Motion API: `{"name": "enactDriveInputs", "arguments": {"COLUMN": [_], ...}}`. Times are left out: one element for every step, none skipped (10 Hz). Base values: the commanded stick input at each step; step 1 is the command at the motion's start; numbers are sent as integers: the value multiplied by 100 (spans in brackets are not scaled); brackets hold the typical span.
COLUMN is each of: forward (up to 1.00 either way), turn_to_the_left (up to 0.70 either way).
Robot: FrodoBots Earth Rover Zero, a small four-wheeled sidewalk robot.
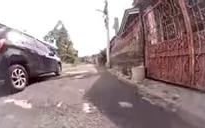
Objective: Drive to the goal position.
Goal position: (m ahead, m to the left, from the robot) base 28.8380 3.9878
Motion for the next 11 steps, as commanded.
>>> {"name": "enactDriveInputs", "arguments": {"forward": [85, 85, 85, 85, 85, 85, 85, 85, 85, 85, 85], "turn_to_the_left": [0, 0, 2, 1, 0, 0, 0, 0, 1, 3, 0]}}
